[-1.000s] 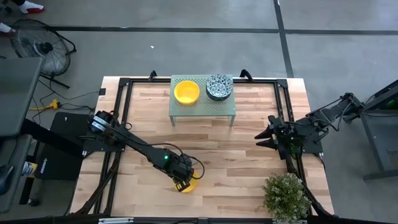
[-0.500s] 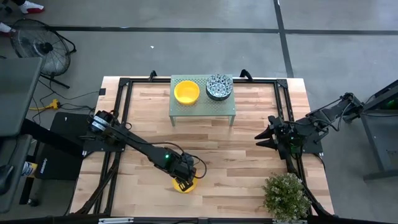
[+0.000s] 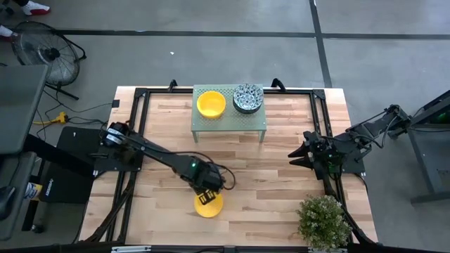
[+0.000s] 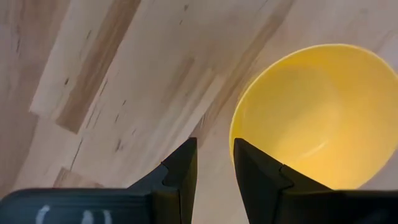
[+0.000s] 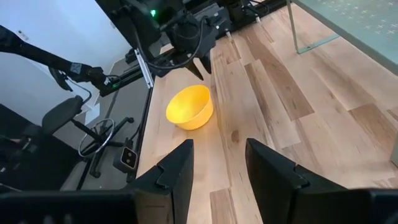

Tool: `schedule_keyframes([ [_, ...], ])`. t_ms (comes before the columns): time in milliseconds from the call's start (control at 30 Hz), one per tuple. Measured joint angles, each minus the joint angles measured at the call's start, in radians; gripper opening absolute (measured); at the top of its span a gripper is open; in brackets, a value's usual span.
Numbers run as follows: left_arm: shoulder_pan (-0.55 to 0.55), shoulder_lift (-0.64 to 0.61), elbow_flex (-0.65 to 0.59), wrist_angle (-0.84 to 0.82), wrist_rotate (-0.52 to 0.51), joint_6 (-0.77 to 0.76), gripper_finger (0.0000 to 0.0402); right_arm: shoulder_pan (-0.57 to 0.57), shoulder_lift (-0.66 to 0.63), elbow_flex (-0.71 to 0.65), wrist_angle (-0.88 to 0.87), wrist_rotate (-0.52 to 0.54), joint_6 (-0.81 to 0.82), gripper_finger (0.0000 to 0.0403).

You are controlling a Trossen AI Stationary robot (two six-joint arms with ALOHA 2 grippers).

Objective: Pick & Place Mini bowls
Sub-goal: Stack the yellow bowl on the stacked yellow bowls on the shelf

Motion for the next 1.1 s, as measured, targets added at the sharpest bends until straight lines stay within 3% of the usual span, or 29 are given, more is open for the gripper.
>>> schedule_keyframes([
  [433,0.033,0.000,0.000,0.172,0.010,0.276,0.0106,0.000,0.000,0.000,-0.004,0.002,0.015,0.0133],
  [633,0.032,0.000,0.000,0.167,0.084,0.367,0.0170,0.000,0.000,0.000,-0.010,0.002,0.013,0.0133],
  [800,0.032,0.000,-0.001,0.075,0.064,0.433,0.0232,0.000,0.000,0.000,-0.010,-0.002,0.012,0.0133],
  [1100,0.018,0.050,0.003,0.056,0.118,0.393,0.0246,0.000,0.000,0.000,-0.036,-0.025,-0.007,0.0133],
])
